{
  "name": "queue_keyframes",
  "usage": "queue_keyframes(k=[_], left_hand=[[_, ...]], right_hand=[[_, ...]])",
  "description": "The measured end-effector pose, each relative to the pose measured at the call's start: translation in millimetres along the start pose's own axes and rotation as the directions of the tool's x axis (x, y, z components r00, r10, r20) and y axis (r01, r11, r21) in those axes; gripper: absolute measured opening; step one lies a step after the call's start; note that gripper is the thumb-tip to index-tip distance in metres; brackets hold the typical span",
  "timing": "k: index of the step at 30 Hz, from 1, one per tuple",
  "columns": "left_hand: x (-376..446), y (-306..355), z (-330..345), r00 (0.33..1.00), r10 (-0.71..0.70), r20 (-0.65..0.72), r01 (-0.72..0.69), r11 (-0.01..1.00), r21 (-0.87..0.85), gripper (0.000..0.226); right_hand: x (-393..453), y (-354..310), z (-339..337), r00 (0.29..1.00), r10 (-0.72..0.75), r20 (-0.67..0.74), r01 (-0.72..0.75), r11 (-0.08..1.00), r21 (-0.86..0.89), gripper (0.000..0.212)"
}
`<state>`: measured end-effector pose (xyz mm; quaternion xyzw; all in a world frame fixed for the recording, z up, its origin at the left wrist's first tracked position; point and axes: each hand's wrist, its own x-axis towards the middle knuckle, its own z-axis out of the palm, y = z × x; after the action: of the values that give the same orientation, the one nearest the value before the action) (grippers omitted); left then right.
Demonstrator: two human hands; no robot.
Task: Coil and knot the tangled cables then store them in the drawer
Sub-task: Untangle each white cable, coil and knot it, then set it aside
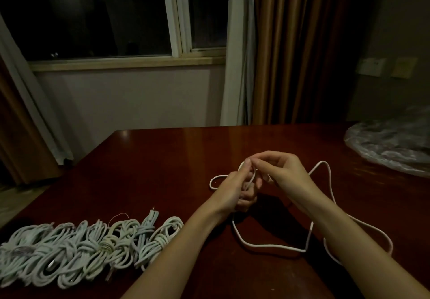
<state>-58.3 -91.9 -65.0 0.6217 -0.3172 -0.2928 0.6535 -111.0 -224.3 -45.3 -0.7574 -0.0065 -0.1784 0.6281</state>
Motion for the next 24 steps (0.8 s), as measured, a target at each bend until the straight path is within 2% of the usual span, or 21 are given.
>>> queue_keyframes(k=[3, 7, 9, 12, 15, 18, 20, 22, 24], left_hand=[[2, 0, -1, 0.985, 0.065, -0.161, -0.058, 0.997, 0.048, 0.057], [3, -5, -4, 0.925, 0.124, -0.359, -0.075, 0.986, 0.147, 0.051], [4, -5, -5, 0.904, 0.119, -0.41, -0.066, 0.988, 0.141, 0.047], [5, -5, -5, 0.932, 0.073, -0.354, -0.075, 0.997, 0.007, 0.044], [5, -4, -3, 0.961, 0.073, -0.265, -0.104, 0.989, -0.106, 0.048], [4, 2, 1, 0.962, 0.041, -0.271, -0.106, 0.968, -0.229, 0.052], [5, 7, -2, 0.948, -0.033, -0.317, -0.111, 0.899, -0.423, 0.053], [5, 11, -10, 0.931, -0.087, -0.356, -0.159, 0.779, -0.606, 0.049], [3, 13, -17, 0.907, -0.132, -0.399, -0.201, 0.696, -0.689, 0.045]], right_hand=[[2, 2, 3, 0.996, -0.04, -0.082, 0.036, 0.998, -0.059, 0.008], [-1, 4, 6, 0.982, -0.159, -0.106, 0.12, 0.946, -0.302, 0.008], [-2, 6, 7, 0.958, -0.256, -0.128, 0.168, 0.864, -0.475, 0.008], [-2, 9, 8, 0.925, -0.357, -0.128, 0.216, 0.774, -0.596, 0.009], [-3, 11, 12, 0.917, -0.368, -0.156, 0.206, 0.769, -0.605, 0.012], [-6, 13, 19, 0.913, -0.382, -0.146, 0.229, 0.773, -0.592, 0.016], [-5, 16, 24, 0.919, -0.394, -0.029, 0.285, 0.71, -0.644, 0.022], [-5, 19, 25, 0.928, -0.356, 0.104, 0.325, 0.644, -0.692, 0.026], [-6, 19, 23, 0.931, -0.324, 0.171, 0.345, 0.621, -0.704, 0.023]])
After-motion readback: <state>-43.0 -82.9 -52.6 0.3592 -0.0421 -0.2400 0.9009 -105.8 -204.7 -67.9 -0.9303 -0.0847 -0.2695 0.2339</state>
